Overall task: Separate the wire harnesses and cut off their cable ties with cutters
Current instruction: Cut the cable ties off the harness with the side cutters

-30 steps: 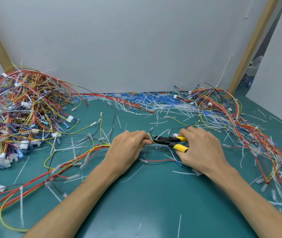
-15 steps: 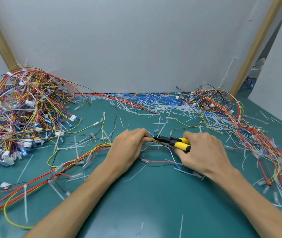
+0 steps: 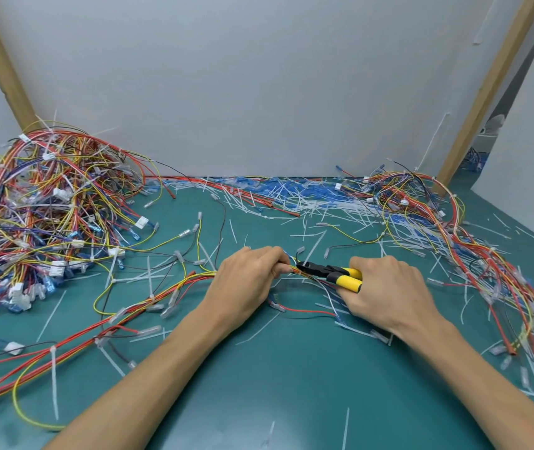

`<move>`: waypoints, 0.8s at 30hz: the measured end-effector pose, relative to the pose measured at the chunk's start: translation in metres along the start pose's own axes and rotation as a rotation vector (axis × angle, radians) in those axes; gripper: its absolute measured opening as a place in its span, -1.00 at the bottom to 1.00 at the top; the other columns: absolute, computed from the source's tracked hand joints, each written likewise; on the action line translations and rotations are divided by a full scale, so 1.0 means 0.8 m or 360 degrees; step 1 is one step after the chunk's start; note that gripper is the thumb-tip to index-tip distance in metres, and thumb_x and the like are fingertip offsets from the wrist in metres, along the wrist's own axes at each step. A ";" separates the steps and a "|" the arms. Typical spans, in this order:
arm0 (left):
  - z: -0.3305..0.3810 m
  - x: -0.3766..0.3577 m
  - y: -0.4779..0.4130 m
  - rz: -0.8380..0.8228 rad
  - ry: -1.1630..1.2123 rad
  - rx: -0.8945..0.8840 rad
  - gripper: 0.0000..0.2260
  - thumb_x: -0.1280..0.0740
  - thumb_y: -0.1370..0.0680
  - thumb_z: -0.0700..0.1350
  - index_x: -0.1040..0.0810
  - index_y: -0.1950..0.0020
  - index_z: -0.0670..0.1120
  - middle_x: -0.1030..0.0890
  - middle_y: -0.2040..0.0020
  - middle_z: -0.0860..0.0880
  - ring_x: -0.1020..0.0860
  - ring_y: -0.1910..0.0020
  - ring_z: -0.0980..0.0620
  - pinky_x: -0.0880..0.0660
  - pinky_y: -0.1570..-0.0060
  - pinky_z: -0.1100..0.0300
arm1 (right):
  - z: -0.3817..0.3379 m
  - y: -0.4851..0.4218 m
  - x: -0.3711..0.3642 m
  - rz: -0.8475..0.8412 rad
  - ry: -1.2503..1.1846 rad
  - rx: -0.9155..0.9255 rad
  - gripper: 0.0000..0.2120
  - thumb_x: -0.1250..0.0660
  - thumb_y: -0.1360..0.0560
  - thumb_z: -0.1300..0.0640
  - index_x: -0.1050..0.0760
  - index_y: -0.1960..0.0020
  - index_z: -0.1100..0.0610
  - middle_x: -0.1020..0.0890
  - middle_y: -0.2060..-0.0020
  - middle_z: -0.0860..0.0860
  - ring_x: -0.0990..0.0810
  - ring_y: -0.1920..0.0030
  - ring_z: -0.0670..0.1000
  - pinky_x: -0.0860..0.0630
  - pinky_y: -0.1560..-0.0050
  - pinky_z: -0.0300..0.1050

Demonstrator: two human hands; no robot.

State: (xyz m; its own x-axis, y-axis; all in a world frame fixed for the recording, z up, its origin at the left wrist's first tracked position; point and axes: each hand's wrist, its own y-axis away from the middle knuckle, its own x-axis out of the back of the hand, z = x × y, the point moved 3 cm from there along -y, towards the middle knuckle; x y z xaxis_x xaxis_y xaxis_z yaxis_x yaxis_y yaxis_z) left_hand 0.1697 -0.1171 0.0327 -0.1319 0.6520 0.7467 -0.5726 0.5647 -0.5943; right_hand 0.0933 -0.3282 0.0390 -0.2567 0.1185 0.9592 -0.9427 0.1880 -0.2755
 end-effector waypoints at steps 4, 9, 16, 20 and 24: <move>0.001 0.001 0.000 -0.0014 0.0018 -0.0015 -0.64 -0.12 -0.62 0.10 -0.59 0.05 -0.11 -0.66 0.19 0.03 -0.47 0.30 -0.12 -0.24 0.21 0.18 | 0.000 -0.002 -0.005 -0.0070 -0.0126 -0.0028 -0.64 -0.26 -0.45 -0.28 -0.39 0.26 0.01 -0.47 0.40 -0.05 -0.47 0.30 0.16 -0.31 0.33 -0.07; 0.000 -0.001 -0.001 -0.0049 0.0056 0.0005 -0.61 -0.09 -0.62 0.12 -0.59 0.03 -0.10 -0.66 0.18 0.02 -0.49 0.28 -0.15 -0.33 0.22 0.13 | 0.001 -0.004 -0.005 -0.0111 -0.0179 -0.0059 -0.61 -0.27 -0.44 -0.28 -0.35 0.32 0.01 -0.47 0.40 -0.02 -0.49 0.29 0.16 -0.30 0.34 -0.08; 0.002 0.001 0.000 -0.0031 0.0044 0.0017 -0.64 -0.12 -0.62 0.11 -0.60 0.05 -0.09 -0.66 0.19 0.06 -0.48 0.30 -0.12 -0.23 0.22 0.19 | 0.001 -0.004 -0.005 -0.0114 -0.0243 -0.0088 -0.62 -0.29 -0.41 -0.25 -0.44 0.30 0.06 -0.49 0.42 -0.01 -0.50 0.29 0.16 -0.30 0.32 -0.08; 0.000 0.001 -0.001 -0.0049 0.0082 0.0081 -0.70 -0.19 -0.63 0.07 -0.60 0.00 -0.09 -0.67 0.14 0.06 -0.50 0.24 -0.14 -0.30 0.21 0.15 | 0.003 -0.002 -0.002 -0.0029 -0.0209 -0.0092 -0.65 -0.29 -0.42 -0.24 -0.41 0.29 0.03 -0.48 0.44 -0.05 -0.49 0.30 0.15 -0.27 0.37 -0.08; 0.001 0.004 0.000 -0.0059 0.0163 0.0130 -0.83 -0.31 -0.63 -0.05 -0.61 -0.06 -0.12 -0.68 0.05 0.06 -0.57 0.12 -0.14 -0.48 0.09 0.00 | 0.002 0.002 0.005 0.0252 -0.0462 -0.0187 -0.75 -0.38 -0.42 -0.10 -0.41 0.25 0.02 -0.49 0.45 -0.07 -0.49 0.31 0.15 -0.30 0.36 -0.08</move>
State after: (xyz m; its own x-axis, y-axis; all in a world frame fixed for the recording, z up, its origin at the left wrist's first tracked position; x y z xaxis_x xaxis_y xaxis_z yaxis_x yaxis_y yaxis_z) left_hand 0.1687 -0.1157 0.0352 -0.0286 0.6817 0.7310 -0.6401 0.5492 -0.5372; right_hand 0.0908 -0.3292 0.0423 -0.4637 -0.1241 0.8773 -0.8598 0.3021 -0.4117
